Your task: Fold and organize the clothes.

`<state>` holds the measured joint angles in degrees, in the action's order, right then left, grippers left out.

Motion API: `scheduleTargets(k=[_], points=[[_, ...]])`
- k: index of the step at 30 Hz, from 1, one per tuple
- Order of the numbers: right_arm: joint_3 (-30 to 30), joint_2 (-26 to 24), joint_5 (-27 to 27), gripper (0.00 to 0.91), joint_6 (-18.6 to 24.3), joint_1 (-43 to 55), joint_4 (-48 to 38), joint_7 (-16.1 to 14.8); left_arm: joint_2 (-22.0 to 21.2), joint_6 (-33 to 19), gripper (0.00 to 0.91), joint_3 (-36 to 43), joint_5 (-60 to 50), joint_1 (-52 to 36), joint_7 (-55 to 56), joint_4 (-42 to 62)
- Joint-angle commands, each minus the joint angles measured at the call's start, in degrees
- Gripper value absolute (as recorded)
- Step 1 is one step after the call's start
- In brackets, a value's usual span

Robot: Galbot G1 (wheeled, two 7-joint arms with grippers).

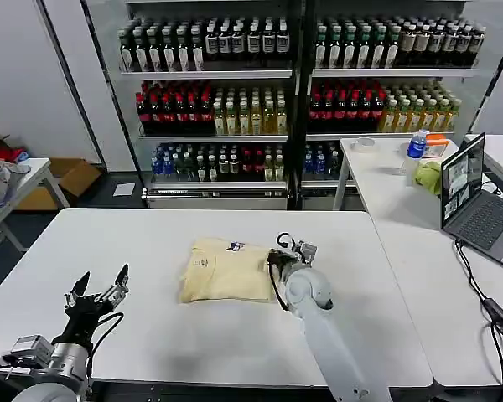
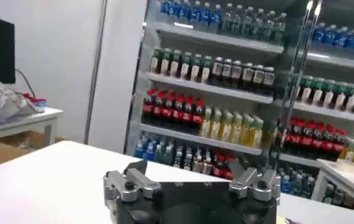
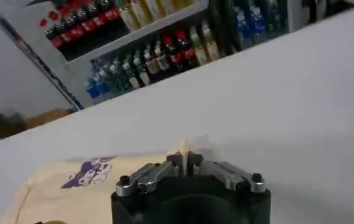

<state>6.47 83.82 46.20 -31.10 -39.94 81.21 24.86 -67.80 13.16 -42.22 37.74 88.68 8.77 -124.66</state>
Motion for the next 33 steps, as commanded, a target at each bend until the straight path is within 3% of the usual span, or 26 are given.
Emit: scheduleTargets(k=[1, 6, 12, 17, 22, 33], points=[[-3.27, -7.72, -28.0, 0.907, 15.16, -5.86, 11.91, -11.28, -0.19, -0.02, 0.907, 0.46, -0.78, 0.09, -0.03, -0.49], [0.05, -13.2, -33.9, 0.907, 21.16, -14.63, 20.37, -11.58, -0.05, 0.08, 0.907, 0.75, -1.74, 0.12, -0.54, -0.53], [4.72, -17.16, -33.87, 0.907, 21.48, -25.1, 30.28, -11.34, 0.1, 0.4, 0.907, 0.68, -1.96, 0.25, -1.3, -0.78], [8.98, -18.29, -35.14, 0.907, 21.01, -30.83, 34.89, -11.71, -0.39, 0.48, 0.907, 1.48, -3.74, 0.02, -1.71, -0.79], [11.88, -18.13, -36.37, 0.907, 23.34, -35.53, 37.05, -12.29, -0.77, 0.35, 0.907, 1.75, -4.25, 0.17, -2.22, -0.73], [13.46, -17.13, -37.13, 0.907, 22.95, -39.51, 39.36, -11.45, -0.73, 0.45, 0.907, 1.91, -4.93, 0.34, -2.45, -1.06]])
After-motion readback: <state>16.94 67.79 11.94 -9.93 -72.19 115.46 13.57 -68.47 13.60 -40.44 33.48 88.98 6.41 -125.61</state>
